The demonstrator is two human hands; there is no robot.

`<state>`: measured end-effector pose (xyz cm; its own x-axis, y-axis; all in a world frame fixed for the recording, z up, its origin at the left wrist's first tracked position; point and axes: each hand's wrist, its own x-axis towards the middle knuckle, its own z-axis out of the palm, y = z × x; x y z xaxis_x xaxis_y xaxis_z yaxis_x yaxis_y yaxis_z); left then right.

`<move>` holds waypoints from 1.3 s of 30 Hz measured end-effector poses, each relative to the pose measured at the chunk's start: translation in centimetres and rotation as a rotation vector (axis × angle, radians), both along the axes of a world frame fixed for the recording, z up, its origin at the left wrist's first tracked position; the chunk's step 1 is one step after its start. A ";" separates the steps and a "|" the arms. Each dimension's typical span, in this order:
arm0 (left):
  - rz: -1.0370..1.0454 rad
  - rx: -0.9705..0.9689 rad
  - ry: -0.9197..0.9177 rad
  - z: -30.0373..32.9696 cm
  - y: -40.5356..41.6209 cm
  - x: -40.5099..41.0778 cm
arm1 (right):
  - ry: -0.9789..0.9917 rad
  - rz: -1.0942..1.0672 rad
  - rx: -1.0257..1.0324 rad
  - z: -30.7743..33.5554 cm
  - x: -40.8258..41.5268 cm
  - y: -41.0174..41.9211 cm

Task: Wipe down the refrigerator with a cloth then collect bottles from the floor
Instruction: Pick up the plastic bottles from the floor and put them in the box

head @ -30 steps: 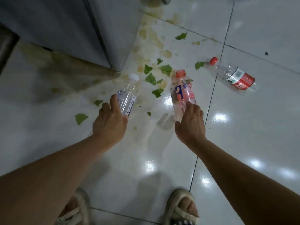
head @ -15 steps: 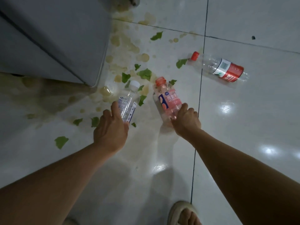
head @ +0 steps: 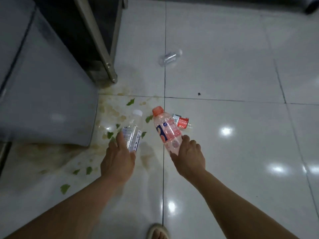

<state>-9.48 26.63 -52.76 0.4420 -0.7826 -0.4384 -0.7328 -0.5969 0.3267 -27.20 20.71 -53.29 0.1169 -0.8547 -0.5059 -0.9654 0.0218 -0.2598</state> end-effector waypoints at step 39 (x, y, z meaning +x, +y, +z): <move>0.515 0.068 0.172 -1.8 -50.3 -11.8 | 0.134 0.292 0.101 1.5 -5.7 -61.7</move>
<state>-21.27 -23.68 -54.52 0.6782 -0.4511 -0.5801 -0.2794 -0.8884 0.3643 -32.92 -41.01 -51.80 0.2758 -0.7397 -0.6139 -0.9602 -0.2412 -0.1408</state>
